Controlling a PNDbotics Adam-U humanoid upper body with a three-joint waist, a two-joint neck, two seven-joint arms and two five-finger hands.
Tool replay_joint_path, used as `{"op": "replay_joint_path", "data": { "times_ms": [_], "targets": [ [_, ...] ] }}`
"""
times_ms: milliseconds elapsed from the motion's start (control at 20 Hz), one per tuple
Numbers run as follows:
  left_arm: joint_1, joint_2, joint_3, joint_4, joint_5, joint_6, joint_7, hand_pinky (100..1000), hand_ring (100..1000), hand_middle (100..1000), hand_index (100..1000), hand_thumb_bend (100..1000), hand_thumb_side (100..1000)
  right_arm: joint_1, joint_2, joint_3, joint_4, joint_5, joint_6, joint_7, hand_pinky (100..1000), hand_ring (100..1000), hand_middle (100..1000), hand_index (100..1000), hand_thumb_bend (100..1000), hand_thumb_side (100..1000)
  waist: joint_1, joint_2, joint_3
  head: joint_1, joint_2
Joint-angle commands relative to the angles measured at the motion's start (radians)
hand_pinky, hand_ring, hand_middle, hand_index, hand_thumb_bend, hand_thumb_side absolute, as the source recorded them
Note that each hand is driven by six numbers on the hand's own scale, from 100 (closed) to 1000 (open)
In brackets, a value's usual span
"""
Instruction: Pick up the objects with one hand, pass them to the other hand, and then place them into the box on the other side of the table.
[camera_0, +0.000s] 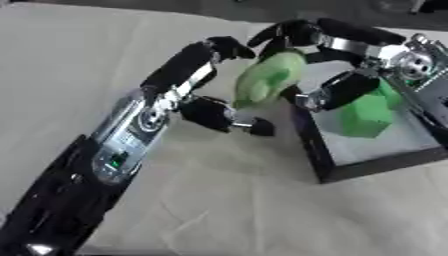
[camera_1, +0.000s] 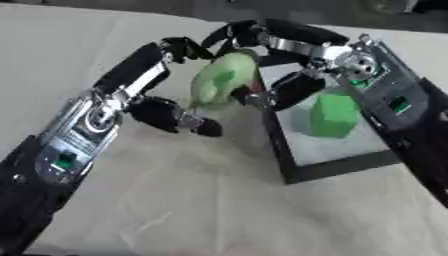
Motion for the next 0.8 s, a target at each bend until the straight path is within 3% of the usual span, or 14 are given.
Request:
{"op": "replay_joint_path", "data": {
  "times_ms": [50, 500, 800],
  "targets": [
    [-0.005, 0.02, 0.01, -0.009, -0.014, 0.021, 0.013, 792, 799, 746, 833, 1000, 778, -0.011, -0.041, -0.025, -0.02, -0.015, 0.005, -0.016, 894, 820, 899, 679, 100, 212, -0.002, -0.02, -0.005, -0.006, -0.002],
    [0.024, 0.042, 0.022, -0.007, -0.008, 0.037, 0.03, 791, 796, 743, 829, 1000, 771, 0.02, -0.081, -0.061, -0.027, -0.032, 0.02, -0.048, 894, 819, 902, 678, 100, 217, 0.005, -0.033, -0.029, -0.019, 0.01],
    [0.043, 0.053, 0.027, -0.013, 0.0, 0.041, 0.041, 792, 797, 743, 830, 1000, 768, 0.078, -0.116, -0.113, -0.014, -0.031, 0.042, -0.09, 897, 825, 907, 684, 100, 230, 0.011, -0.038, -0.047, -0.026, 0.011]
  ]
}}
